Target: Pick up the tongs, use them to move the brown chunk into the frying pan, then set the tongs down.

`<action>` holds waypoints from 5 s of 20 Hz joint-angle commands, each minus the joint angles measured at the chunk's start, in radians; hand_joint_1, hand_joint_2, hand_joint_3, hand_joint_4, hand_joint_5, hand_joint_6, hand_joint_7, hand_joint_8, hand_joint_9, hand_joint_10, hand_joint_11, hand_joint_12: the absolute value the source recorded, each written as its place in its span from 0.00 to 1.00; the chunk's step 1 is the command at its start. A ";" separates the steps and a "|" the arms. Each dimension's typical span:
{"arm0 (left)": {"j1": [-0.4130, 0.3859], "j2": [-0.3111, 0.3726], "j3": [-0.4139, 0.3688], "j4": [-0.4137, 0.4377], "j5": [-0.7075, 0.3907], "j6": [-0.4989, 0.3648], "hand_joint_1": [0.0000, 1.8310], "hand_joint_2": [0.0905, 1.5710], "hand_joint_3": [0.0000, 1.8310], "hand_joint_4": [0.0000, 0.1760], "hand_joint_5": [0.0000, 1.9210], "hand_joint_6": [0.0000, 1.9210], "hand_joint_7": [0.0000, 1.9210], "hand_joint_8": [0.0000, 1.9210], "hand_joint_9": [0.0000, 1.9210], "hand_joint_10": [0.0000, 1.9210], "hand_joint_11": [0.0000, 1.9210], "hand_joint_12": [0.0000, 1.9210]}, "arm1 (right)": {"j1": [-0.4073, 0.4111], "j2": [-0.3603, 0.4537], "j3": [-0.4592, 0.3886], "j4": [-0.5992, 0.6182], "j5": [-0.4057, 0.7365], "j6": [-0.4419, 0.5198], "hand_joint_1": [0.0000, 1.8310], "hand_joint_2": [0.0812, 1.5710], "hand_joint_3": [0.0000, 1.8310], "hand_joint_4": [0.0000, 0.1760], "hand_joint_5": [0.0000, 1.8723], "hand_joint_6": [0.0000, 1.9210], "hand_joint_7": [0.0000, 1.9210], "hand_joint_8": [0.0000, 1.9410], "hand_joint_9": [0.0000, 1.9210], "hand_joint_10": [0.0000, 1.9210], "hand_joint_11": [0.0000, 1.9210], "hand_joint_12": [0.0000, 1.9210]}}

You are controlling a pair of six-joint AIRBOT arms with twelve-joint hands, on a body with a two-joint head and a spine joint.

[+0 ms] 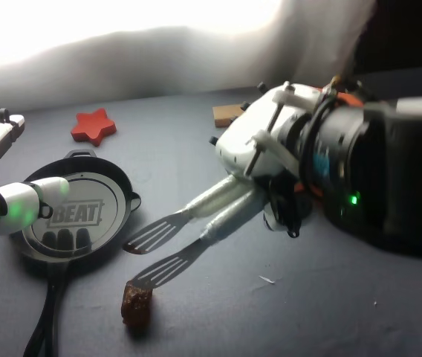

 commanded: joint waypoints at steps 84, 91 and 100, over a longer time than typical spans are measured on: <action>0.014 0.003 -0.009 0.036 -0.107 -0.013 0.00 0.80 0.00 0.00 0.02 0.00 0.06 0.00 0.07 0.00 0.00 0.32 | -0.159 -0.158 0.097 -0.315 -0.043 0.192 0.68 0.68 0.00 0.00 0.53 0.56 0.57 0.40 0.57 0.39 0.39 0.75; 0.015 0.002 -0.010 0.036 -0.107 -0.013 0.00 0.80 0.00 0.00 0.02 0.00 0.06 0.00 0.08 0.00 0.00 0.38 | -0.157 -0.152 0.097 -0.314 -0.036 0.178 0.68 0.67 0.00 0.04 0.53 0.54 0.58 0.39 0.62 0.31 0.41 0.72; 0.016 0.002 -0.010 0.036 -0.107 -0.013 0.00 0.80 0.00 0.00 0.03 0.00 0.08 0.00 0.09 0.00 0.00 0.38 | -0.140 -0.147 0.097 -0.314 -0.037 0.182 0.68 0.67 0.00 0.00 0.53 0.55 0.59 0.37 0.59 0.37 0.41 0.73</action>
